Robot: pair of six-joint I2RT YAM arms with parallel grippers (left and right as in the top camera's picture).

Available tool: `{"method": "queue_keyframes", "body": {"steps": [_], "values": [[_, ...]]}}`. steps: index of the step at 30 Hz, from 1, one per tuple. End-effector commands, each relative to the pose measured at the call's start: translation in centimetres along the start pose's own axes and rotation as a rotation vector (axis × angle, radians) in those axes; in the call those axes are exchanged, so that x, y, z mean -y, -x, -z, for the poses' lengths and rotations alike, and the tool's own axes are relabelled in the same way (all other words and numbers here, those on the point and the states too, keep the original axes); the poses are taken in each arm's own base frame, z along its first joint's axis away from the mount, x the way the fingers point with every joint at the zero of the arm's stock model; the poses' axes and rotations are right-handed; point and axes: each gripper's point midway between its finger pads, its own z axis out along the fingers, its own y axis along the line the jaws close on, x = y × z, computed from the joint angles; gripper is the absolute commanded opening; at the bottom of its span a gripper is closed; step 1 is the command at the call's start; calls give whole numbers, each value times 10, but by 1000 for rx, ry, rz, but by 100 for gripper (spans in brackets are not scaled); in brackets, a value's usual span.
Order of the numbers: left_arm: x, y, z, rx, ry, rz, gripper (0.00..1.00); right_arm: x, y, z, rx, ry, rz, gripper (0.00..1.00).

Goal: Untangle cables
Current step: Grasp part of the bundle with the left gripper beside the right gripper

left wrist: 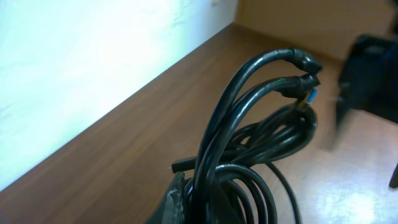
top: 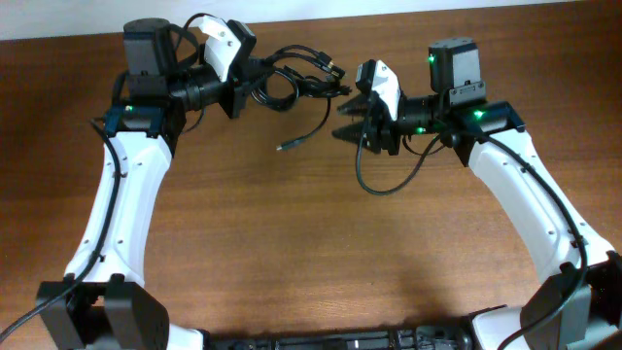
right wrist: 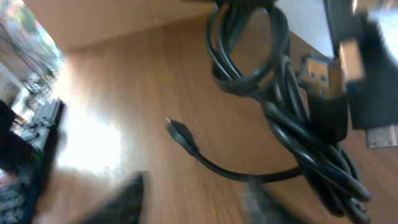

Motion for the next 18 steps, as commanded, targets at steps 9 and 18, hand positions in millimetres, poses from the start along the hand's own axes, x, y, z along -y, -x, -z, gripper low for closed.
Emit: {"method": "queue_keyframes", "body": {"steps": [9,18], "values": [[24,18,4,81,-153,-35,0,36,14,10,-38,-227,122,93],[33,22,6,107,-204,-67,0,58,27,16,-25,-343,208,98]]}}
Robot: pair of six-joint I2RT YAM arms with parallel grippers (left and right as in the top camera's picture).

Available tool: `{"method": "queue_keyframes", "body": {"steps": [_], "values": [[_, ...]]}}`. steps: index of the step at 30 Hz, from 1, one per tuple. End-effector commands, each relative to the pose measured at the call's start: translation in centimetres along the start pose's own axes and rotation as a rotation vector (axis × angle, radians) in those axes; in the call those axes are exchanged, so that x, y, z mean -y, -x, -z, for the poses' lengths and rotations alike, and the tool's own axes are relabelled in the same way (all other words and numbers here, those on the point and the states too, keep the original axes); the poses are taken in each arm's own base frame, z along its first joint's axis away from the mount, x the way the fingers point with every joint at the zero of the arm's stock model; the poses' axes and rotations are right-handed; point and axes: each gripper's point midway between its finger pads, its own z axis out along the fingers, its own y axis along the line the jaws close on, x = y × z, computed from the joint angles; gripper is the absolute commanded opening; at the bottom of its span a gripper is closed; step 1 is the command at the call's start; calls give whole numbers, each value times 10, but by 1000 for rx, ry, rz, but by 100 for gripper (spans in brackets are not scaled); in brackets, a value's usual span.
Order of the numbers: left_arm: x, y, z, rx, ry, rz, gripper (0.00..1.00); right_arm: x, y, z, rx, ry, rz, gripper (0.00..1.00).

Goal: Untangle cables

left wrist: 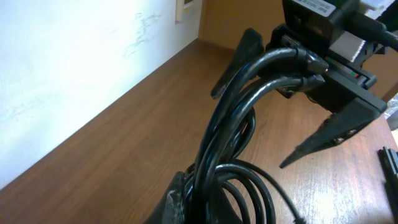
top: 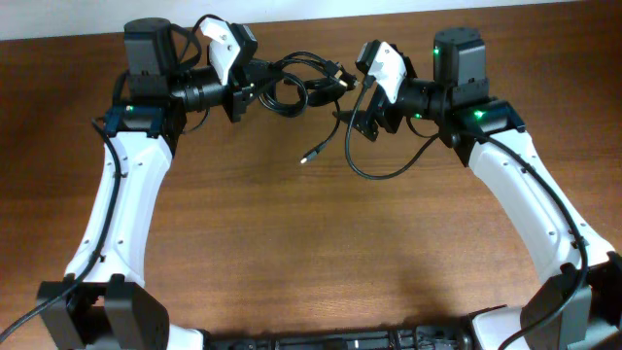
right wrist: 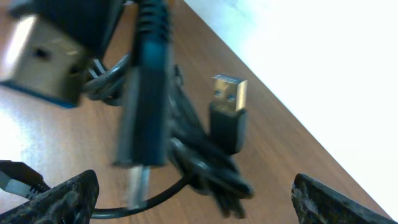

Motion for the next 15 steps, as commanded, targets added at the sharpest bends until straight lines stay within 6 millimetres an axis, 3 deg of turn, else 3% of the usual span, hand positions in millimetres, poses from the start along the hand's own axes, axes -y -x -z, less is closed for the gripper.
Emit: {"method": "queue_keyframes", "body": {"steps": [1,3,4,8,11,15], "values": [[17,14,3,62,-108,-82,0,5,14,7,13,-44,44,98],[27,18,4,91,-162,-122,0,3,15,7,16,-34,41,88],[27,19,5,93,-165,-125,0,1,16,7,24,-19,41,76],[35,22,6,117,-208,-131,0,-6,20,7,47,19,40,4],[36,23,7,120,-214,-132,0,-7,18,7,39,24,31,4],[21,18,8,91,-141,-124,0,-10,11,7,16,33,4,4]]}}
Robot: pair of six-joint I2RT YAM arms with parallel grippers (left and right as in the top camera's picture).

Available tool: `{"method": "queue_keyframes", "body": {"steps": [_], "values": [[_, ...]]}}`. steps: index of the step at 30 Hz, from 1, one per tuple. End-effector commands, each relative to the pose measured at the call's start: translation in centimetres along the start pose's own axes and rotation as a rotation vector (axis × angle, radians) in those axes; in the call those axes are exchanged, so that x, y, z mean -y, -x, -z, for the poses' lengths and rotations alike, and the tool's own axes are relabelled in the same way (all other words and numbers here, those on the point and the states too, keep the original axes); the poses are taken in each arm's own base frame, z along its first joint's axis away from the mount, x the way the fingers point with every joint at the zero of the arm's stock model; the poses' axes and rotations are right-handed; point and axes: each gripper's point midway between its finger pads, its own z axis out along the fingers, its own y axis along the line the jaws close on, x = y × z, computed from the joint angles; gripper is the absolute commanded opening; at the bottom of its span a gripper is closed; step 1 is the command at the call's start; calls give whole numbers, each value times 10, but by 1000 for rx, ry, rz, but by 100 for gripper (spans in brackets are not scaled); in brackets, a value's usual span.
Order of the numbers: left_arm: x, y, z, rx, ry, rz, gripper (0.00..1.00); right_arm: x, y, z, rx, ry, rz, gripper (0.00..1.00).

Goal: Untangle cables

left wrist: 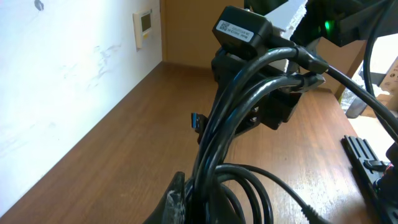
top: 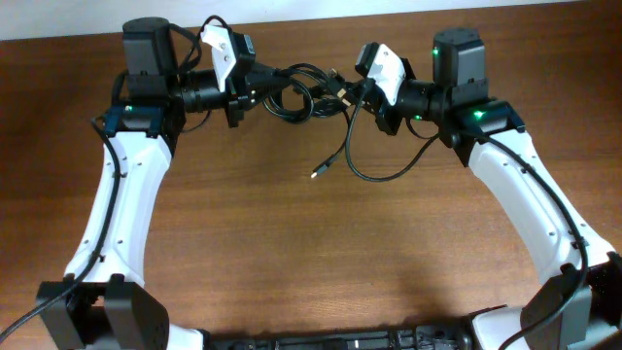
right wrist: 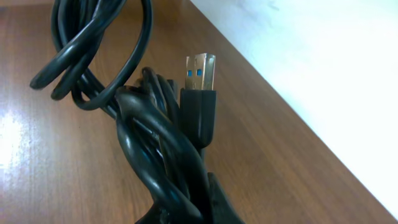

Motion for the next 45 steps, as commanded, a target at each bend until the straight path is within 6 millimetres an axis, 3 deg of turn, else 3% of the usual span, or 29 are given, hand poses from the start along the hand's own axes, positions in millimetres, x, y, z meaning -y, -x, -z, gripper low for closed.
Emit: {"method": "queue_keyframes", "body": {"steps": [1,7,11,15,17,18,19,20,21,22,28,34,36,40,45], "values": [[-10,3,6,-5,40,-12,0,-2,11,8,10,-5,1,4],[-54,-8,28,-49,267,159,0,19,-2,24,-1,-57,-149,4],[-65,-7,34,-42,321,191,0,14,5,32,56,9,-156,4],[-103,-31,56,-70,613,480,0,15,6,31,59,9,-154,4],[-108,-40,61,-82,672,546,0,17,10,32,73,2,-163,4],[-106,-42,61,-89,670,559,5,17,14,32,89,6,-148,4],[-105,-44,61,-95,669,567,23,17,18,32,105,10,-133,4],[-103,-48,61,-105,667,582,64,18,22,33,123,14,-115,4],[-102,-50,61,-112,665,591,86,17,26,33,138,20,-101,4],[-100,-53,61,-123,663,605,99,16,31,34,158,31,-83,4],[-88,-54,53,-129,587,628,99,13,48,38,227,60,-30,4],[-63,-28,36,-86,360,410,99,15,49,38,230,53,-27,4],[-63,-28,36,-83,361,429,99,16,52,39,240,48,-19,4],[-64,-24,35,-35,366,612,99,26,77,46,325,24,-56,4],[-37,15,26,66,133,491,99,31,98,54,398,22,-112,4]]}}
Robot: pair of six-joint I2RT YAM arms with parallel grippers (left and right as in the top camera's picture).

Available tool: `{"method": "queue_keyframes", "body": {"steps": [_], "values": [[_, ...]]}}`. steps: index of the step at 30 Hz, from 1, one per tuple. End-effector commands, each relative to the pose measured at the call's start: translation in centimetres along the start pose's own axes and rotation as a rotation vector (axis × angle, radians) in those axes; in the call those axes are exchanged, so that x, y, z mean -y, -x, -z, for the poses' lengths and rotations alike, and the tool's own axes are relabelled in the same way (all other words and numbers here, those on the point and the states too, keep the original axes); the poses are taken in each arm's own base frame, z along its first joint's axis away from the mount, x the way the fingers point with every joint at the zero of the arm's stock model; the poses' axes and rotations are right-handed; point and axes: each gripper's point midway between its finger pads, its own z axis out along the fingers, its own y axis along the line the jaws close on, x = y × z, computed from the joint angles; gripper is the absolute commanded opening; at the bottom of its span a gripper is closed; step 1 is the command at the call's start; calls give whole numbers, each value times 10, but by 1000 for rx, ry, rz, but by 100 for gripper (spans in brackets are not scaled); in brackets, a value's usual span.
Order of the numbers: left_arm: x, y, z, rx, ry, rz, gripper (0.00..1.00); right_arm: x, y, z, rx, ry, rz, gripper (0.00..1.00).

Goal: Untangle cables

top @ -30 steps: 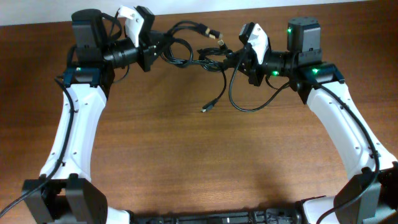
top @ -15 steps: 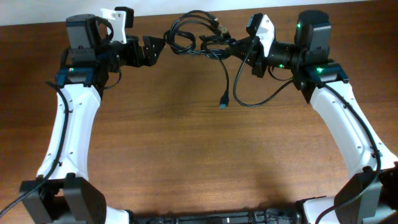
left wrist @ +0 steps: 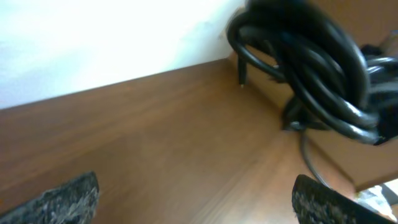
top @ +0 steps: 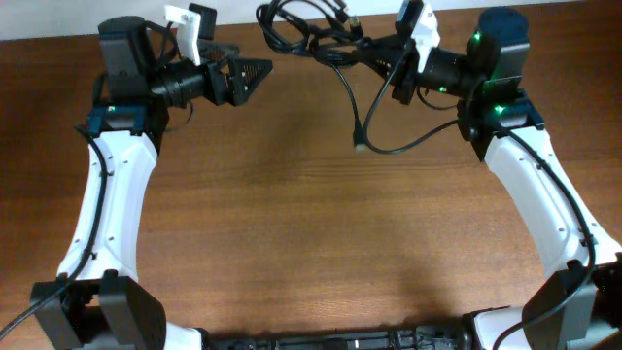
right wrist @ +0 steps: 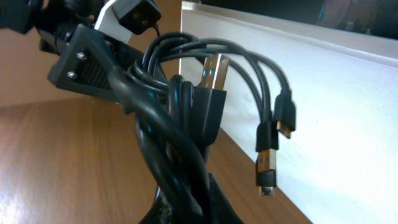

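A tangled bundle of black cables (top: 309,34) hangs at the far edge of the table, with USB plugs (right wrist: 211,74) sticking out of it. My right gripper (top: 391,56) is shut on the bundle (right wrist: 180,155). One loose cable end (top: 361,146) dangles down over the table. My left gripper (top: 255,80) is open and holds nothing, a short way left of the bundle. In the left wrist view its fingertips (left wrist: 67,198) are wide apart, and the bundle (left wrist: 311,87) floats ahead at the upper right.
The brown wooden table (top: 292,233) lies under both arms. A white wall (right wrist: 323,112) runs along its far edge, close behind the bundle. A slack loop of cable (top: 413,146) hangs below the right wrist.
My left gripper has let go of the bundle, opened wide and drawn back to the left. My right gripper still holds the bundle, now farther back and to the right.
At first my left gripper held the bundle and my right gripper was open beside it. Then the right fingers stood open around the bundle's plug end, then shut on it. Now only the right gripper holds the cables.
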Motion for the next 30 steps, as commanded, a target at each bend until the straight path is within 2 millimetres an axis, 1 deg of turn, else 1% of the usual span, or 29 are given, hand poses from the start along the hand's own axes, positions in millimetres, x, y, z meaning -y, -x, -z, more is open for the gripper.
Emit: {"method": "queue_keyframes", "body": {"steps": [1,5,6,7,8,9,14,19,22,26,29,30], "values": [[38,15,4,26,-194,-45,99,-4,27,6,55,13,-84,4],[49,22,7,46,-249,-76,99,-3,43,7,108,17,-148,4],[51,27,7,57,-255,-72,99,-3,52,8,135,21,-174,4],[56,30,6,65,-273,-94,99,-4,56,9,148,25,-188,4],[61,32,6,71,-294,-121,99,-4,60,9,160,29,-195,4],[72,35,3,78,-331,-157,99,-5,64,10,174,33,-206,4],[109,43,-12,114,-418,-275,99,-7,80,13,225,49,-229,4],[140,52,-19,164,-481,-389,99,-8,84,14,236,52,-226,4],[138,56,-20,183,-455,-393,99,-11,83,14,232,69,-221,4],[131,62,-23,208,-406,-385,99,-26,92,17,246,144,-142,4],[133,61,-21,203,-423,-395,99,-26,96,20,260,143,-112,4],[137,59,-17,201,-454,-432,99,-25,95,22,257,140,-108,4]]}}
